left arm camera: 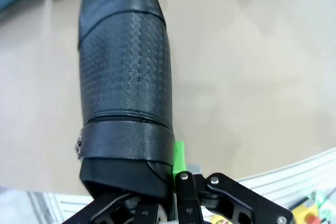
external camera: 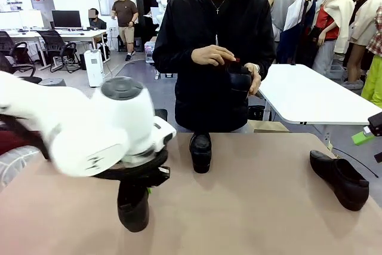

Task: Organize the shoes by placing them on the stand.
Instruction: Place the Shoe from the middle of the table onto the Shoes Stand.

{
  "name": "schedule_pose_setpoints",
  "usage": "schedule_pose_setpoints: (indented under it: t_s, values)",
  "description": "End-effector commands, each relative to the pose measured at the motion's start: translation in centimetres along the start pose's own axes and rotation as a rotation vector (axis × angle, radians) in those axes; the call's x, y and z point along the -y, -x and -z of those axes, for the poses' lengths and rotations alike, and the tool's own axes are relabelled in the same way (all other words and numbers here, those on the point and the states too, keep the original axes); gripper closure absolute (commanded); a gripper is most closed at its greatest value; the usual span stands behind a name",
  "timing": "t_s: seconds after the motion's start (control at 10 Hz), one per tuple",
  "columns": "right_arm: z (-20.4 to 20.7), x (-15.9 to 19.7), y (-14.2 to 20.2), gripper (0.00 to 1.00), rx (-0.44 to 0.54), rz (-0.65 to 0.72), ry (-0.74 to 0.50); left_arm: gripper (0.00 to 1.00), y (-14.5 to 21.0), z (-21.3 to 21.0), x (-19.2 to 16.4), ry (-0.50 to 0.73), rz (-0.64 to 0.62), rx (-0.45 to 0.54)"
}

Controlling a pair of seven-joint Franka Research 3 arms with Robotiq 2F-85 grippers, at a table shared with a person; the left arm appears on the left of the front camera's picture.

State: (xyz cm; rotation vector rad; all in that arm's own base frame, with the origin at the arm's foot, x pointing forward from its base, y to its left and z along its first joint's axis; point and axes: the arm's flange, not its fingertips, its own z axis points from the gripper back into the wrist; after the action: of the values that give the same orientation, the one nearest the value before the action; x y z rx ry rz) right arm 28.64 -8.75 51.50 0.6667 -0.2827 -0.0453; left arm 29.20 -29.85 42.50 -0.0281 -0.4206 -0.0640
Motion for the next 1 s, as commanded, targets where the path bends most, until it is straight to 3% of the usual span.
schedule_pose_setpoints:
  t_s: [0.0, 0.2, 0.3, 0.8, 0.9]
  values:
    - [-0.2, -0.3, -0.2, 0.00, 0.006, 0.011, -0.030, 1.00, 3.6, -4.3, -4.2, 0.099, 0.224, 0.125]
    - [-0.2, -0.3, -0.2, 0.00, 0.006, 0.011, -0.030, 1.00, 4.6, -5.3, -7.0, 0.059, 0.247, 0.159]
    - [-0.2, -0.3, -0.2, 0.00, 0.006, 0.011, -0.030, 1.00, 2.2, -4.7, -2.1, 0.037, 0.198, 0.123]
    - [-0.2, -0.3, -0.2, 0.00, 0.006, 0.011, -0.030, 1.00, 2.2, -4.6, -2.2, 0.027, 0.219, 0.107]
    - [-0.2, -0.3, -0.2, 0.00, 0.006, 0.011, -0.030, 1.00, -0.4, -4.3, -2.1, -0.018, 0.153, 0.130]
